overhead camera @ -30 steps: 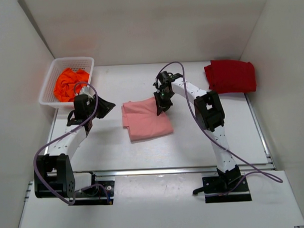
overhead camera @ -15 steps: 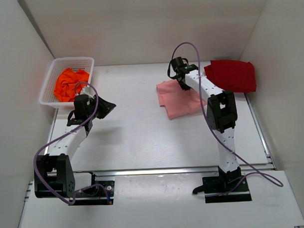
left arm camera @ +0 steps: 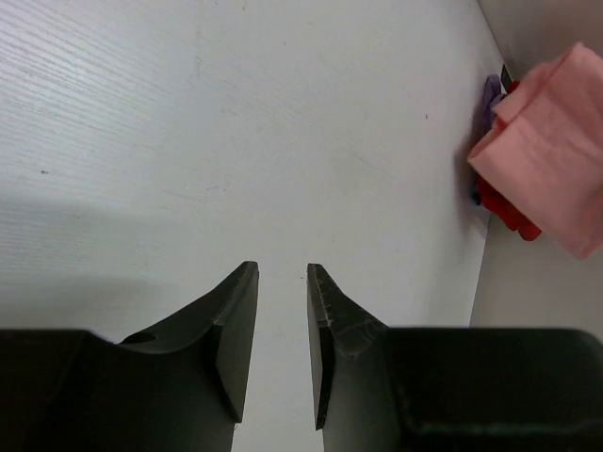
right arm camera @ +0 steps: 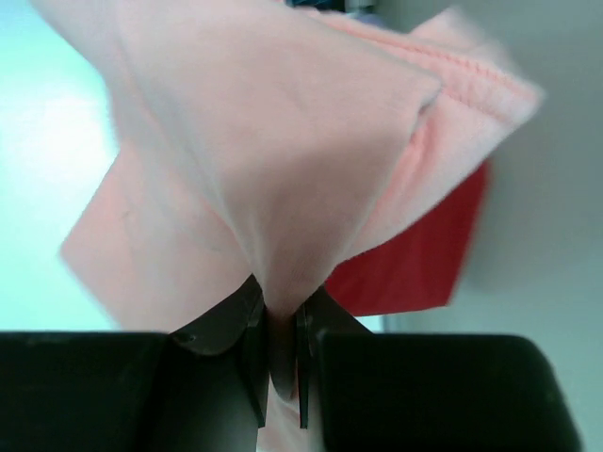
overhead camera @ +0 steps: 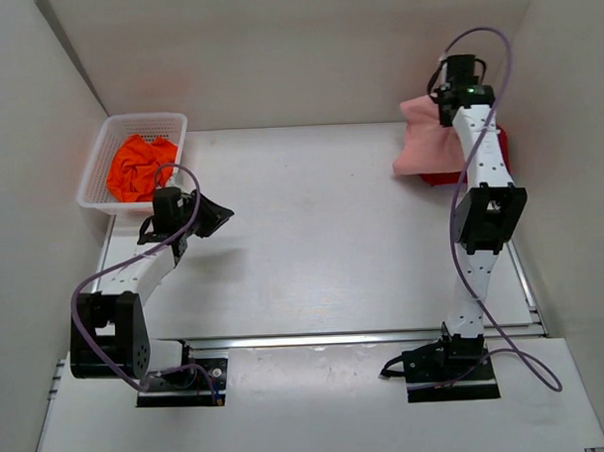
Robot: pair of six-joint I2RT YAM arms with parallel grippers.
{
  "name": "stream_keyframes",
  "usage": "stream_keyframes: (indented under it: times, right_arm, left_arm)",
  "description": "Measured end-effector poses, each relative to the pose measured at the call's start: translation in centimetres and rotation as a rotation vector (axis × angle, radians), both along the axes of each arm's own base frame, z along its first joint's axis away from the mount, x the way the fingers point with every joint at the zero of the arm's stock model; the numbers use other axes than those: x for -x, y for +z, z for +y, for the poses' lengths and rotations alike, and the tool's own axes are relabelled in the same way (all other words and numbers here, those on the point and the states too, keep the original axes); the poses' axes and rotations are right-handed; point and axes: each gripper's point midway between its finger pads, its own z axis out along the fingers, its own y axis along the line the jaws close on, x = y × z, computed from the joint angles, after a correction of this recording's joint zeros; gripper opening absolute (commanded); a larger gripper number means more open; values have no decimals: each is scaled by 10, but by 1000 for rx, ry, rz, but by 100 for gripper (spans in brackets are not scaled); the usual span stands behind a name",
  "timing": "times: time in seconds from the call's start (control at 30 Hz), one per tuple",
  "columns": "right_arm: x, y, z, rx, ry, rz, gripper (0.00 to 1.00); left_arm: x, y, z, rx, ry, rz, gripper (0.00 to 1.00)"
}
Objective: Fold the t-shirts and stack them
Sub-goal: Put the neatly folded tshirt into the corner of the board with the right arm
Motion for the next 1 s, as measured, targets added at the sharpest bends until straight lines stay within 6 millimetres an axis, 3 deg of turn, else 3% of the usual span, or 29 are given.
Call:
stream_keyframes:
  times: [0.13, 0.23, 0.63, 1.0]
  right_arm:
    - [-3, 27, -51, -20, -73, -76, 0]
    - [-4, 31, -77, -24, -110, -101, 0]
    - [-17, -19, -121, -10, -161, -52, 0]
    - [-28, -10, -155, 162, -236, -105, 3]
  left_arm:
    - [-3, -3, -4, -6, -13, 12, 38]
    - [-4, -8, -6, -8, -20, 25, 38]
    - [-9, -20, -21, -10, -56, 60, 38]
    - [-9, -22, -25, -12, -69, 65, 38]
